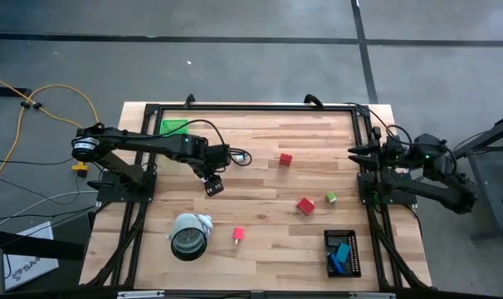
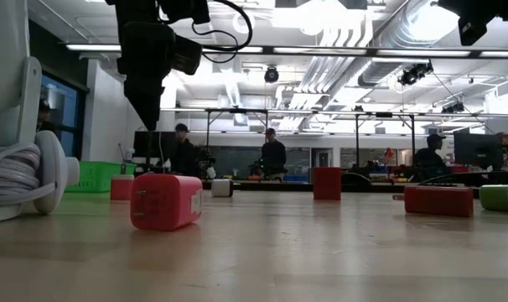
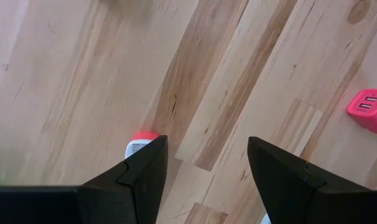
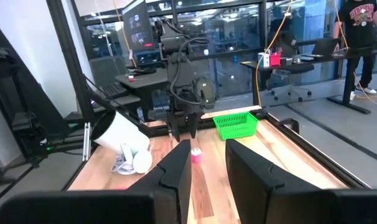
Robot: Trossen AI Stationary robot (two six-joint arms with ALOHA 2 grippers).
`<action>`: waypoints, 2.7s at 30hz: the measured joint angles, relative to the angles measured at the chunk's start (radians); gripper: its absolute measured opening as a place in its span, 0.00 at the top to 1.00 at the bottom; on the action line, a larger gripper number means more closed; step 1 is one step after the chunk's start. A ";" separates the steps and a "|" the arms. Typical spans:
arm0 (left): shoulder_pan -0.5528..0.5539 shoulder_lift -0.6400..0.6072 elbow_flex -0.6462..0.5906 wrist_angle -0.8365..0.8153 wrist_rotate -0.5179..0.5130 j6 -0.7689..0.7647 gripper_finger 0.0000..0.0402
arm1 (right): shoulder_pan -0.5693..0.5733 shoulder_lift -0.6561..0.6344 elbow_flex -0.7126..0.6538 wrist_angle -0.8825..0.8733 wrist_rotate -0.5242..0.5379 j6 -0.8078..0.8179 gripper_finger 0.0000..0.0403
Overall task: Pick & Place Office items
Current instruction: Put the pink white charger adapter into the green bin
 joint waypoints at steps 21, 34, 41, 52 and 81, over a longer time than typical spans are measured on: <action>0.000 0.000 0.000 0.000 0.000 0.000 0.47 | 0.000 0.000 0.000 0.000 0.000 0.000 0.78; 0.000 0.000 0.000 0.000 0.000 -0.045 0.47 | 0.000 0.000 0.000 0.000 0.000 0.000 0.78; 0.000 0.000 0.000 -0.001 0.000 -0.114 0.47 | 0.000 0.000 0.000 0.000 0.000 0.000 0.78; 0.000 -0.012 0.000 -0.083 -0.042 -0.040 0.47 | 0.000 0.001 0.001 0.000 0.000 0.000 0.78; 0.026 0.017 -0.183 0.072 -0.108 0.050 0.47 | 0.000 0.001 0.001 0.000 0.000 0.000 0.78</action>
